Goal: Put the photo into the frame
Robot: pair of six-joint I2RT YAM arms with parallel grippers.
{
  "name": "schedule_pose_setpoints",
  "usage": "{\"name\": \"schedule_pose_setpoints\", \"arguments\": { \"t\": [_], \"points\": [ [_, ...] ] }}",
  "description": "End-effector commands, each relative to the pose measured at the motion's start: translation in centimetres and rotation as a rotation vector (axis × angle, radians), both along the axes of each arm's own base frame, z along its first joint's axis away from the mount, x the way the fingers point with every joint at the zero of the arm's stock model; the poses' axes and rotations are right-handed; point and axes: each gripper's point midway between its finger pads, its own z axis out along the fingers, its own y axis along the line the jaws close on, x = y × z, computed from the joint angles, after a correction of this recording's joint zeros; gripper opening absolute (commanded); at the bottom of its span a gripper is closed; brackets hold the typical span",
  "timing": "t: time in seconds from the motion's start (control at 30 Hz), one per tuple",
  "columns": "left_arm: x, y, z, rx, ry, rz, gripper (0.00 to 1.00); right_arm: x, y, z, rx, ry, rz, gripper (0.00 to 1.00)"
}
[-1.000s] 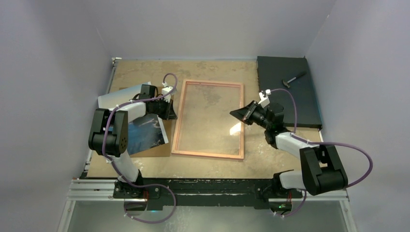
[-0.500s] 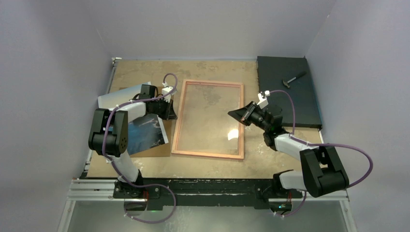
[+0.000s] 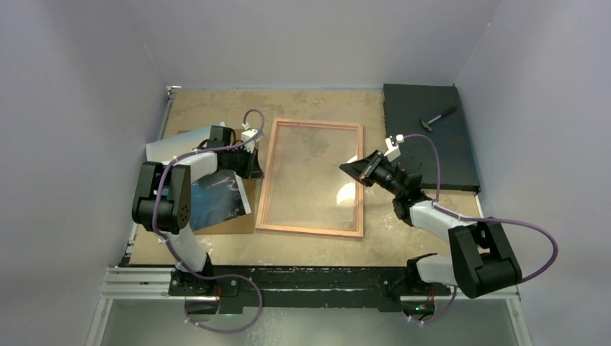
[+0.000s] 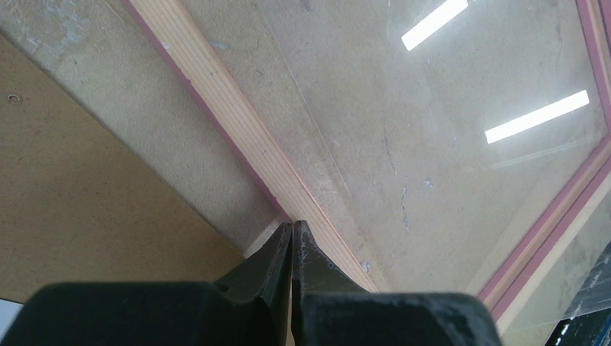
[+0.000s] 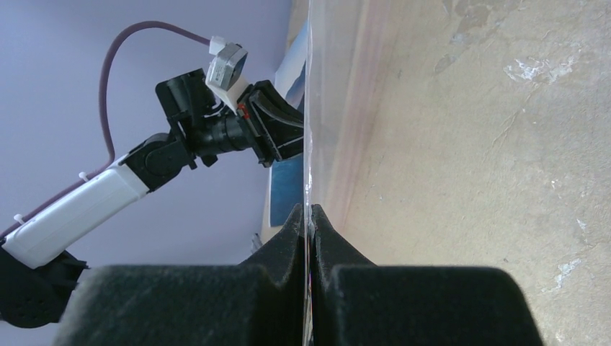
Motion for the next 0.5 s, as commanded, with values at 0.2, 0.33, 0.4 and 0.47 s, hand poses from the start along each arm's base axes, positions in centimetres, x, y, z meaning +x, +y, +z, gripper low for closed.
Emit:
{"name": "schedule_pose_setpoints", "arguments": {
  "t": [0.2, 0.33, 0.4, 0.47],
  "points": [
    [-3.6, 1.7, -3.8, 0.098, 0.160, -0.001, 0.00, 0.2, 0.2, 3.3, 0.053, -0.102, -0.012, 0.00],
    [-3.7, 1.7, -3.9, 0.098, 0.161, -0.002, 0.00, 0.2, 0.2, 3.8, 0.065, -0.111, -0.015, 0.00],
    [-3.7, 1.7, -3.9, 0.100, 0.161, -0.002, 0.00, 0.2, 0.3, 4.0, 0.069, -0.113, -0.013, 0.00],
    [-3.8, 1.7, -4.0, 0.100, 0.161, -0.003, 0.00, 0.1, 0.4, 4.1, 0.073, -0.117, -0.010, 0.00]
  ]
}}
